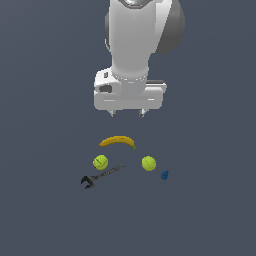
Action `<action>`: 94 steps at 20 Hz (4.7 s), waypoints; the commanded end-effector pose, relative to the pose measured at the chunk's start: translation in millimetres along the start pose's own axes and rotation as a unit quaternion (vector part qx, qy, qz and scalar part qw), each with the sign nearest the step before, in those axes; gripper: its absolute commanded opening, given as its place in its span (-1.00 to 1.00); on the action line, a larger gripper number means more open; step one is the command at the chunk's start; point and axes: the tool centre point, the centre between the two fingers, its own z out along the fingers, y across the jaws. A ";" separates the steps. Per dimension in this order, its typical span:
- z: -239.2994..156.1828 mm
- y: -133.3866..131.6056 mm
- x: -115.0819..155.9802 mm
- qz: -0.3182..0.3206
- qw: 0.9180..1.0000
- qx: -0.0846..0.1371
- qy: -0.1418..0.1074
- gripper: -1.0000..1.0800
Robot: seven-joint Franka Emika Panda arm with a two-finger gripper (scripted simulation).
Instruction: Pick up a designated object from a clutter of objects.
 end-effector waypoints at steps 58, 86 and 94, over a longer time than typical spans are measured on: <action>220.8 40.9 -50.6 -0.633 0.774 -0.006 0.026 0.92; 276.8 38.1 -52.4 -0.654 0.756 -0.005 0.030 0.92; 277.2 37.9 -52.0 -0.654 0.756 -0.005 0.030 -1.00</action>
